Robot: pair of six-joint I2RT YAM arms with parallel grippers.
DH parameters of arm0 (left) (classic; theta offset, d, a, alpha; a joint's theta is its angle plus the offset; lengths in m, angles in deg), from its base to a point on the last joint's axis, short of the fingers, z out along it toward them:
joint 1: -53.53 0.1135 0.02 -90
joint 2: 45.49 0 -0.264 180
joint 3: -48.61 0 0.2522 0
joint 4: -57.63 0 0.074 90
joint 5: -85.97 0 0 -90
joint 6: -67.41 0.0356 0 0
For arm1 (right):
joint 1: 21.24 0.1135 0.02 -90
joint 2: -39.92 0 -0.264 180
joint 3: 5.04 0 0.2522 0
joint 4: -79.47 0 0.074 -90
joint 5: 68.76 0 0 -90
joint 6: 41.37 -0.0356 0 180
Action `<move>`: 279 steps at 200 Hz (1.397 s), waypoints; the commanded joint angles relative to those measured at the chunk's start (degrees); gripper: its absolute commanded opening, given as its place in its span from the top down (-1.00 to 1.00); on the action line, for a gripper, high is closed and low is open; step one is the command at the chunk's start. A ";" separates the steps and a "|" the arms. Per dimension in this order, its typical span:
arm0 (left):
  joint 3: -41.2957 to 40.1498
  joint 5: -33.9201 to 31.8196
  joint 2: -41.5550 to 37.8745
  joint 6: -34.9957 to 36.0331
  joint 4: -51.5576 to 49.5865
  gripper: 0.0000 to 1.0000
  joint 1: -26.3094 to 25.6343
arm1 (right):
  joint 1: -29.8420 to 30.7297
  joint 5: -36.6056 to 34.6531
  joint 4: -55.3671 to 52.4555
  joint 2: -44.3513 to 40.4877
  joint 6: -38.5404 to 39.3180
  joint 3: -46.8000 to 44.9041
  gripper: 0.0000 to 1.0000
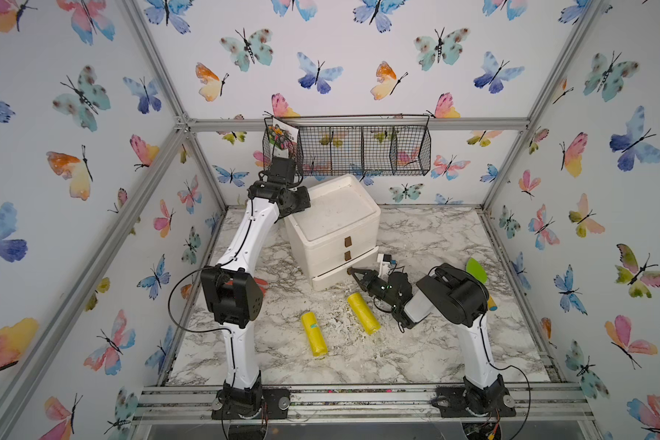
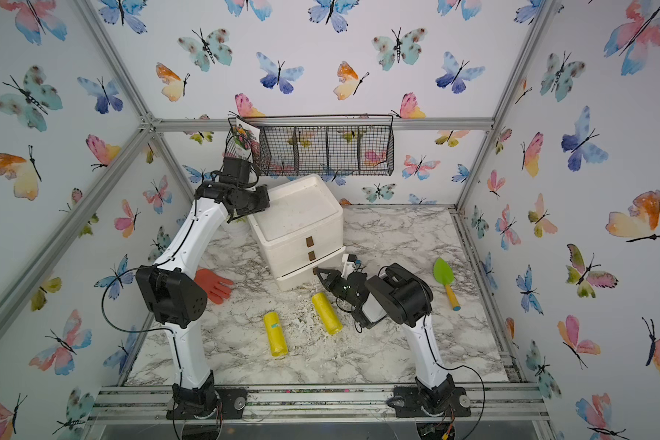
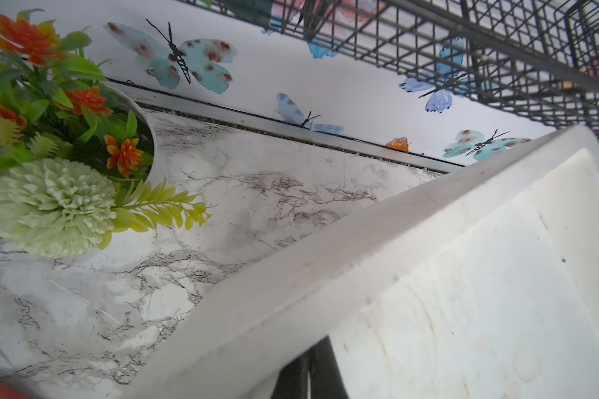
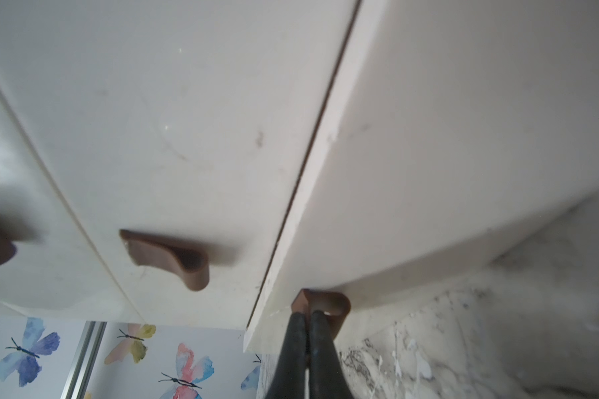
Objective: Sort the rolls of trash bags by color and place them into the drawer
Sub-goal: Open the drawer in the storage box.
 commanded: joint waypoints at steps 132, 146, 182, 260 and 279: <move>-5.07 2.55 3.50 -1.56 -11.45 1.00 0.25 | 0.30 -2.76 -4.67 -16.23 3.31 -16.44 0.97; -5.07 2.61 3.42 -1.62 -11.37 1.00 0.25 | 0.30 -2.77 -5.64 -17.26 4.24 -17.09 0.97; -5.19 2.76 3.33 -1.58 -11.41 1.00 0.25 | 0.30 -2.31 -12.52 -21.55 7.75 -16.83 0.89; -6.28 3.36 2.82 -1.88 -10.58 1.00 0.25 | 4.19 -6.70 -61.83 -39.65 30.69 -5.78 -0.12; -6.14 3.51 2.71 -1.90 -10.54 1.00 0.25 | 4.42 -6.36 -67.84 -41.00 34.79 -4.50 -0.15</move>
